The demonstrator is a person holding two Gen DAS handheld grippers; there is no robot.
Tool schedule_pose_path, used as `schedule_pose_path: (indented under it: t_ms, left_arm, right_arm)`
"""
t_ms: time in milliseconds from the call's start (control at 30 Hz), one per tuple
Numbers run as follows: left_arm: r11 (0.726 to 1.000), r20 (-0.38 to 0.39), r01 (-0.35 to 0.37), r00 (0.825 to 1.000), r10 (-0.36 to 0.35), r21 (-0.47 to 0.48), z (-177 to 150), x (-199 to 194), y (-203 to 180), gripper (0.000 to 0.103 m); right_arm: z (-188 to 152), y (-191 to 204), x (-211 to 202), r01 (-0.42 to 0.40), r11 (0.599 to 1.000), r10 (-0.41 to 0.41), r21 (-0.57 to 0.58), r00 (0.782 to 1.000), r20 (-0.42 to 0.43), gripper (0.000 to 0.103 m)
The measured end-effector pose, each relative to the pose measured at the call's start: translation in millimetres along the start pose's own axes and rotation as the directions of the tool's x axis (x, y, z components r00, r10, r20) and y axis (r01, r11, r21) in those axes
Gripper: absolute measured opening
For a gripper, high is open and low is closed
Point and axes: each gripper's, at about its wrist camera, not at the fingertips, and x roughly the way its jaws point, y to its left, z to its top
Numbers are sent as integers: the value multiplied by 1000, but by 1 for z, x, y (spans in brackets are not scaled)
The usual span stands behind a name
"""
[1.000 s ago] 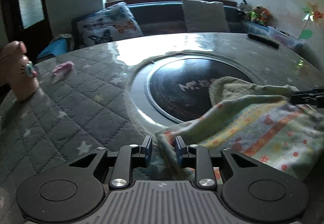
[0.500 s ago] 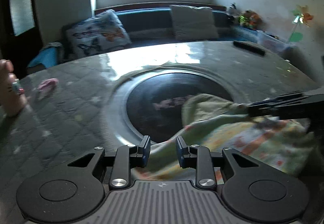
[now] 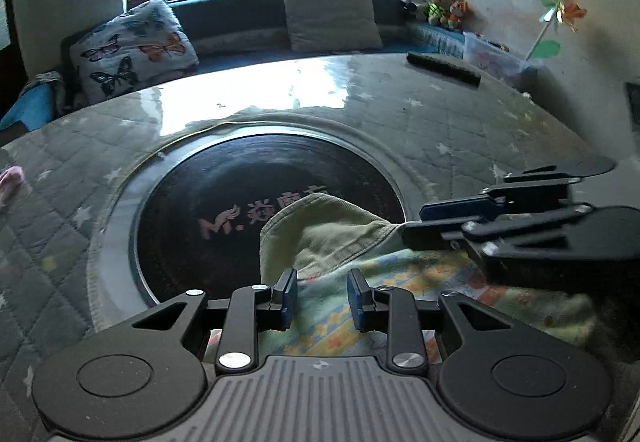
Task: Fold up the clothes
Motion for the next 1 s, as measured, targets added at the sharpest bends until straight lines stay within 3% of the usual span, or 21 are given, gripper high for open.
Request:
schedule_pose_path:
  t_ms: [300,500,667,700,767,933,1000]
  left_arm:
    - [1000,-4,-5,1000,5,6,-1,6,-2,30]
    - [1000,16,-23,1000,23,12,-6,2,-6,30]
    - [999,45,-45,998,44,21,-12,-7,-11,30]
    - [998,58,-49,997,47,31,-15,-13,-13,30]
    - [997,80,-59,995,56,39,-26,-24,-16,30]
    - [995,128,-91,988,86,36,-59,-53,-24,33]
    - [994,147,-104,984,97,35,-72,-65,-27,33]
  right_arm:
    - [-23,45,-18,-95,978,90,-186,995,-31,22]
    - [-54,84,-39,-150,930,138,-335,989,-61,23]
    - [-76,102,-55,-179,915,166,-362,984,-66,25]
    - [-77,101,-58,-184,918,173,-350,983,-61,28]
    - [-78,97,-64,-197,930,192,-312,980,-47,44]
    - [-76,78,-78,-183,962,195,-203,980,38,65]
    - [-77,72,-81,-179,972,190,-152,980,65,65]
